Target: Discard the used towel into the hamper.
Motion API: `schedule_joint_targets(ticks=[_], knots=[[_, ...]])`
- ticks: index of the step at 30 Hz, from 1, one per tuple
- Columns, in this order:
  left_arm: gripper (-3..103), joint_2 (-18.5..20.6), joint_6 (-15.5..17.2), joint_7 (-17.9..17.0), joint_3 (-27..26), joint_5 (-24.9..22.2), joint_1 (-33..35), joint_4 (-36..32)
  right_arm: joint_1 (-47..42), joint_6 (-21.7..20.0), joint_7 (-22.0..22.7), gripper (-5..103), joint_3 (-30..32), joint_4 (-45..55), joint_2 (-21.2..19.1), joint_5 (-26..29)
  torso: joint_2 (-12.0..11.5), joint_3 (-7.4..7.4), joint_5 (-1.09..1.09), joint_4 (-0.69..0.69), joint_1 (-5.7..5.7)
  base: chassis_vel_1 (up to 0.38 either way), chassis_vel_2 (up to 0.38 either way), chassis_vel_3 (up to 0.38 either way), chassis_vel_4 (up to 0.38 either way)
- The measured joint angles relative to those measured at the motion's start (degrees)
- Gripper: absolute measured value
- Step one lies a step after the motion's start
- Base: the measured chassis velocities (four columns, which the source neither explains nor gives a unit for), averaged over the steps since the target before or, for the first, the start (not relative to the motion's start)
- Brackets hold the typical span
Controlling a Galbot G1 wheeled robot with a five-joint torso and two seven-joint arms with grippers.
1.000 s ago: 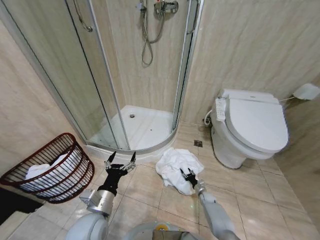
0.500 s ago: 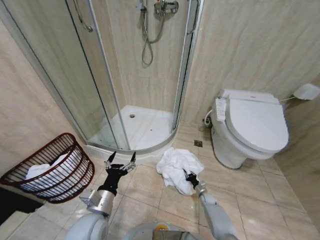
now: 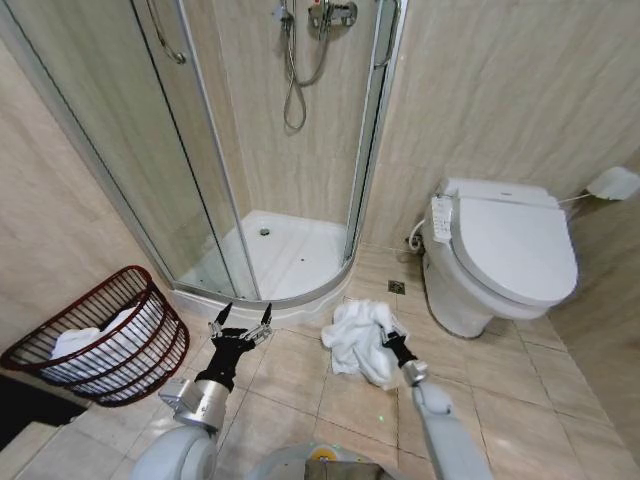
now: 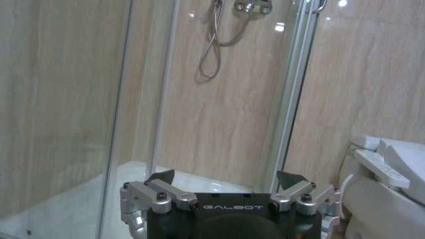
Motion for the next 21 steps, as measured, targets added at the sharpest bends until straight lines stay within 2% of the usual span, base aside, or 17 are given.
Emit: schedule_joint_targets(ticks=[3, 7, 10, 11, 14, 15, 18, 21], knots=[[100, 0.0, 0.0, 0.0, 0.0, 0.0, 0.0, 0.0, -5.2, -1.8, 0.7, 8, 1.9, 12.8, -2.0, 2.7, 0.0, 0.00, 0.01, 0.01, 0.00, 0.000, 0.000, 0.000, 0.000], [100, 0.0, 0.0, 0.0, 0.0, 0.0, 0.0, 0.0, -7.5, -2.8, 1.2, 8, 3.4, 19.7, -3.0, 4.7, 0.0, 0.00, -0.03, 0.01, 0.01, 0.000, 0.000, 0.000, 0.000], [100, 0.0, 0.0, 0.0, 0.0, 0.0, 0.0, 0.0, -10.4, -5.0, 2.2, 8, 7.3, 30.5, -4.3, 8.4, 0.0, 0.01, 0.01, 0.02, 0.01, 0.000, 0.000, 0.000, 0.000], [100, 0.0, 0.0, 0.0, 0.0, 0.0, 0.0, 0.0, -10.4, -5.0, 2.2, 8, 7.3, 30.5, -4.3, 8.4, 0.0, 0.01, 0.01, 0.02, 0.01, 0.000, 0.000, 0.000, 0.000], [100, 0.0, 0.0, 0.0, 0.0, 0.0, 0.0, 0.0, -11.5, -8.2, 3.4, 8, 10.3, 36.7, -4.4, 14.0, 0.0, 0.01, -0.04, 0.02, 0.01, 0.000, 0.000, 0.000, 0.000], [100, 0.0, 0.0, 0.0, 0.0, 0.0, 0.0, 0.0, -11.5, -8.2, 3.4, 8, 10.3, 36.7, -4.4, 14.0, 0.0, 0.01, -0.04, 0.02, 0.01, 0.000, 0.000, 0.000, 0.000], [100, 0.0, 0.0, 0.0, 0.0, 0.0, 0.0, 0.0, -13.6, -10.6, 9.5, 8, 8.4, 36.2, -2.7, 20.9, 0.0, 0.01, 0.01, 0.03, 0.02, 0.000, 0.000, 0.000, 0.000], [100, 0.0, 0.0, 0.0, 0.0, 0.0, 0.0, 0.0, -14.9, -11.6, 11.0, 8, 8.2, 36.8, -1.1, 22.5, 0.0, 0.03, 0.05, 0.01, 0.03, 0.000, 0.000, 0.000, 0.000]])
